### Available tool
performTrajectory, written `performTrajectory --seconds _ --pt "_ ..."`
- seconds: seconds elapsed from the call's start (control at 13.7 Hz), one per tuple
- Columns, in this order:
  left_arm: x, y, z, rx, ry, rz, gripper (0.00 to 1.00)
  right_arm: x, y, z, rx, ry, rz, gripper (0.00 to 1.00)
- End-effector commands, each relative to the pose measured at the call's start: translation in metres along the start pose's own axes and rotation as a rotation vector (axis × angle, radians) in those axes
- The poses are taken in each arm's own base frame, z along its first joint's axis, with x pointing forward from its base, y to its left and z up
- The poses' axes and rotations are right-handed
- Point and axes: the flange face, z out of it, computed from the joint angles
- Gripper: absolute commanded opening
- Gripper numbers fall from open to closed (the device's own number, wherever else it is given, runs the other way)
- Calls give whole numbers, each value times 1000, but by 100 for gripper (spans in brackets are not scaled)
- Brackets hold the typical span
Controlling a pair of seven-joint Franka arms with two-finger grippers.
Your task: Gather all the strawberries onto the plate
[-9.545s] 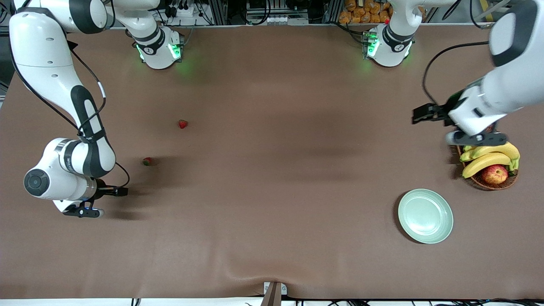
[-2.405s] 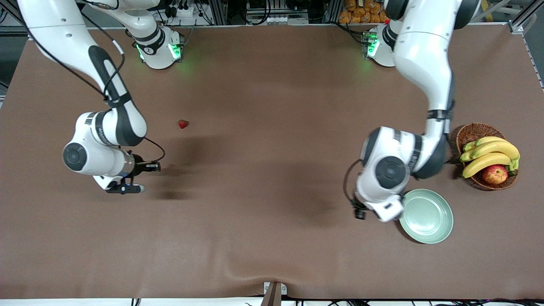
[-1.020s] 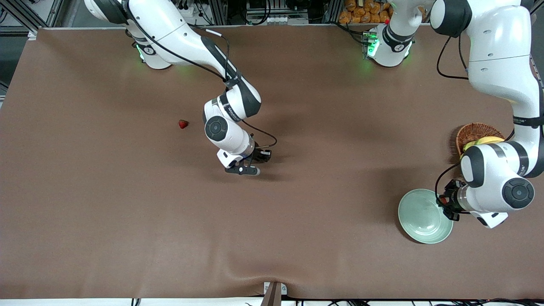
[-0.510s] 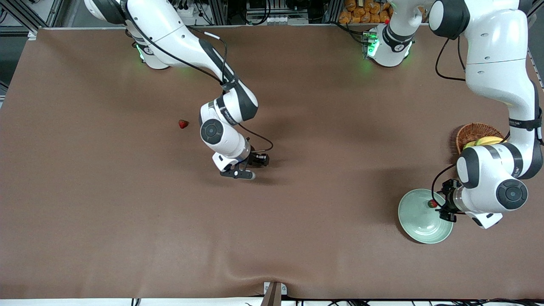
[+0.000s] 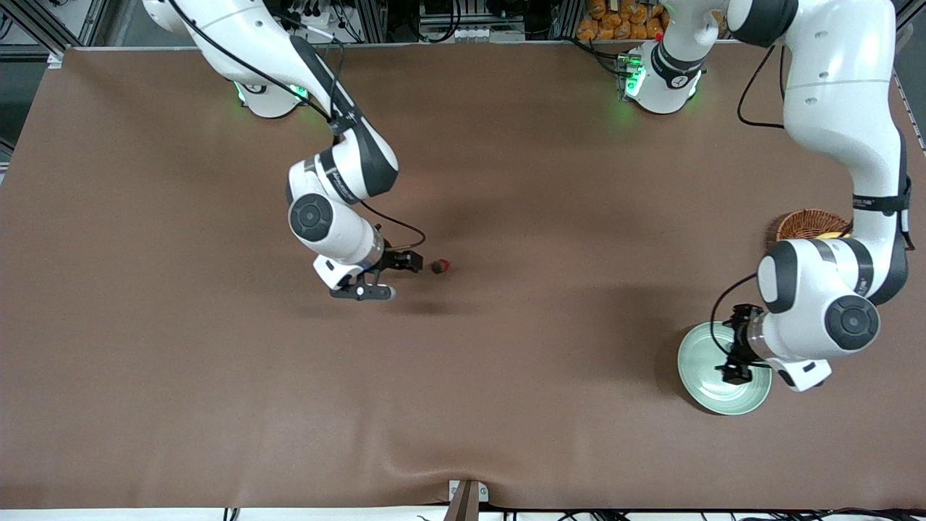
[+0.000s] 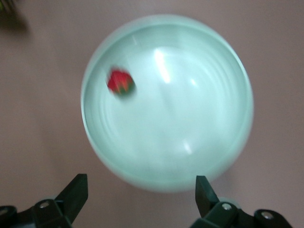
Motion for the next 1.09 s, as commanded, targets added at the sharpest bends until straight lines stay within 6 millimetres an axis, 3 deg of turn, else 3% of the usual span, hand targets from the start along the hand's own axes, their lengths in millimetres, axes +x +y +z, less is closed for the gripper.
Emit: performTrajectory --seconds 0.0,0.29,0.44,0.51,0.8,1.02 --pt "-96 -3 -33 2 25 121 100 -37 54 -11 -100 -7 -62 100" --pt "-262 1 -33 13 36 282 100 -61 118 -8 -159 -55 -156 100" --pt "-344 -7 -11 29 43 376 100 -65 145 -1 -159 -82 -186 100" --pt "-397 -6 6 19 50 425 100 -72 154 6 -163 -95 -206 100" --pt "-457 2 19 -95 29 418 100 -82 186 24 -163 -89 -195 100" --pt "-504 -10 48 -146 20 428 100 -96 199 39 -174 -136 -180 100"
